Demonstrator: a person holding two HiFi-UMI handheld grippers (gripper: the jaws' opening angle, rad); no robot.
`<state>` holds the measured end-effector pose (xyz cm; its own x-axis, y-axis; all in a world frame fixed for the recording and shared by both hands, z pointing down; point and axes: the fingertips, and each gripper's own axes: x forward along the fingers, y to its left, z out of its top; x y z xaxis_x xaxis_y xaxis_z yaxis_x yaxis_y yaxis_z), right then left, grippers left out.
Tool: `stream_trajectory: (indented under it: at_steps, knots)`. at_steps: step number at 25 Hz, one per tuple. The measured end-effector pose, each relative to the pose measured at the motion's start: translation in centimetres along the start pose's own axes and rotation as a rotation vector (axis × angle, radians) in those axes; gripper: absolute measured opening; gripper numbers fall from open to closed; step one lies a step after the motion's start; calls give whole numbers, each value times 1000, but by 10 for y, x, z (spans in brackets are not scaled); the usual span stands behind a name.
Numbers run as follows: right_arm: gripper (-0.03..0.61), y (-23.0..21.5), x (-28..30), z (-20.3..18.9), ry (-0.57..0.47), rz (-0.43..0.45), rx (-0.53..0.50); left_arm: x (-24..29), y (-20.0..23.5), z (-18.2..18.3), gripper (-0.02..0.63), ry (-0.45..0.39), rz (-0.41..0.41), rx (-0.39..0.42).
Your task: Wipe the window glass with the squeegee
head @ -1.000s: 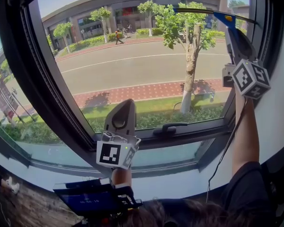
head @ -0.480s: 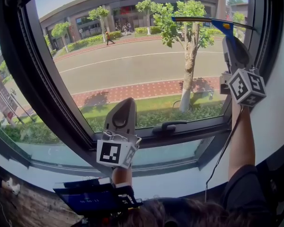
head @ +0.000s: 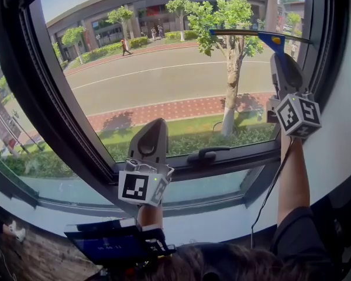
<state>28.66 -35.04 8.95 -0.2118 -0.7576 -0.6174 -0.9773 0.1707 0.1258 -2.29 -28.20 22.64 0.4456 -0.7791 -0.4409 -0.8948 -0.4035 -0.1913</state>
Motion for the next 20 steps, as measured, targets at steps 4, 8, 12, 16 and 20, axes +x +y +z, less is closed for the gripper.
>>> stream_trajectory:
  at_steps: [4,8,12,16,20]
  knots:
    - [143,2,-6,-6,11,-3,5,2,-3,-1,2,7,-8,5]
    - [143,4,-15,-15,20,-8,9,2,-5,-5,2,17,-14,6]
    - [143,6,-24,-23,39,-3,15,6,-8,-2,2,12,-13,-11]
    - [143,9,-34,-33,62,-3,18,7,-8,-2,2,16,-7,-13]
    - [143,12,-41,-46,72,-2,30,8,-6,-7,2,28,3,-30]
